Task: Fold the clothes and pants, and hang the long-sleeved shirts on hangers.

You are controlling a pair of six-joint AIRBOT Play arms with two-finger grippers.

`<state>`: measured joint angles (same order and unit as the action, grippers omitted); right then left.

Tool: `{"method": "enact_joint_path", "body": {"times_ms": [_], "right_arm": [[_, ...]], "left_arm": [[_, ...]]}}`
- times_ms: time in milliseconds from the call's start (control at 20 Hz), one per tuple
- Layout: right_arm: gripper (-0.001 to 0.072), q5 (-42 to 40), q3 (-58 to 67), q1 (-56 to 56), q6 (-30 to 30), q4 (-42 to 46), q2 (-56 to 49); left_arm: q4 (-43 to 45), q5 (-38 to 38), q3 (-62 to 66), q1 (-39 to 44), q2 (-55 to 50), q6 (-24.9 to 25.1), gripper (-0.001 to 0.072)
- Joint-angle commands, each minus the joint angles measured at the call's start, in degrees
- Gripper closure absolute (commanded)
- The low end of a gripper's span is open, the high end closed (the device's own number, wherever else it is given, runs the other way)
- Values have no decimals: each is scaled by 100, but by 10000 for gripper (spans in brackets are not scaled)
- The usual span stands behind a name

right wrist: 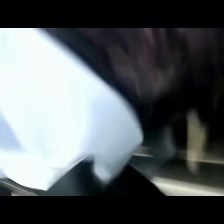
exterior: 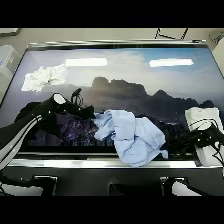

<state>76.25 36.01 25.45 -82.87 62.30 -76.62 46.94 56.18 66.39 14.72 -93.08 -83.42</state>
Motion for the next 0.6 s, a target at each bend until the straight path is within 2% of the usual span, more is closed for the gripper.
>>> {"method": "enact_joint_path", "body": {"times_ms": [0,150,300,450,550], "right_arm": [[663,-96,133,0,330,-922,9],[663,483,1303,0,516,-1392,125],[663,688,3560,0,520,-1729,435],[662,280,6234,0,584,-1775,793],[662,-125,7355,0,645,-1694,1058]], "left_arm": [[2,-39,68,-9,363,122,688],[4,-59,702,-90,911,490,689],[0,-474,2065,-339,1665,555,689],[2,-1178,3493,-590,2393,739,688],[101,-1458,4026,-743,2868,763,688]]}}
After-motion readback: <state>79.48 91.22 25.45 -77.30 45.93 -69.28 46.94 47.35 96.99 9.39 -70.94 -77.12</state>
